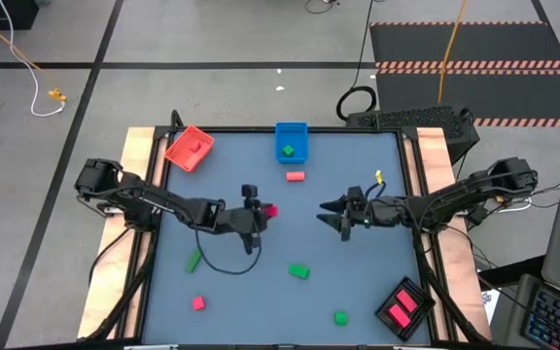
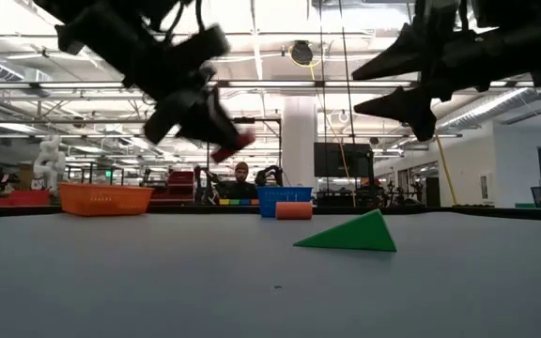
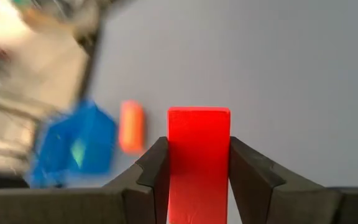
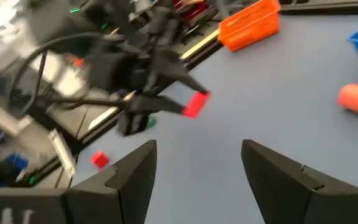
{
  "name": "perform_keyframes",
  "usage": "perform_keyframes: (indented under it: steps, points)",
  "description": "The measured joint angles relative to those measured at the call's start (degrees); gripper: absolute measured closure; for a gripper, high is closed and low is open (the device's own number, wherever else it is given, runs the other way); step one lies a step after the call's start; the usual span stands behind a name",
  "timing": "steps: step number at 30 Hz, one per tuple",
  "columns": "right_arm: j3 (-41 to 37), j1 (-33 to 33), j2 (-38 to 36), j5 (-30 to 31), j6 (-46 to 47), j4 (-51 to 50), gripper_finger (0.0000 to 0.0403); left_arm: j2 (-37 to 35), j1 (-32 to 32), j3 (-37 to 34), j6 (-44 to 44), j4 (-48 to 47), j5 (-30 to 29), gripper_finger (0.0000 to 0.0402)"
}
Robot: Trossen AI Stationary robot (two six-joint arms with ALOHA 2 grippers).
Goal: Sort & place blocks by color
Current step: Put the red block into the black bin
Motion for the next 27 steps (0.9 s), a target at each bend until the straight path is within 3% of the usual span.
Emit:
perform_keyframes:
  steps: [4, 8, 21, 27]
  points:
    - [0.3, -0.7, 2.2, 0.0, 0.4, 4.0, 0.0174, 0.0, -0.8, 0.0, 5.8, 10.4, -0.2, 0.0276]
    - [2.5, -1.2, 5.6, 0.8, -0.8, 7.2, 0.0174, 0.0, -0.6, 0.0, 8.0, 15.2, -0.2, 0.0276]
    - [16.2, -2.9, 21.0, 1.0, -2.6, 7.2, 0.0174, 0.0, -0.2, 0.0, 7.6, 11.7, -1.7, 0.0276]
    - [18.9, -3.6, 25.5, 1.1, -0.8, 7.2, 0.0174, 0.0, -0.3, 0.0, 7.3, 8.5, -3.9, 0.0276]
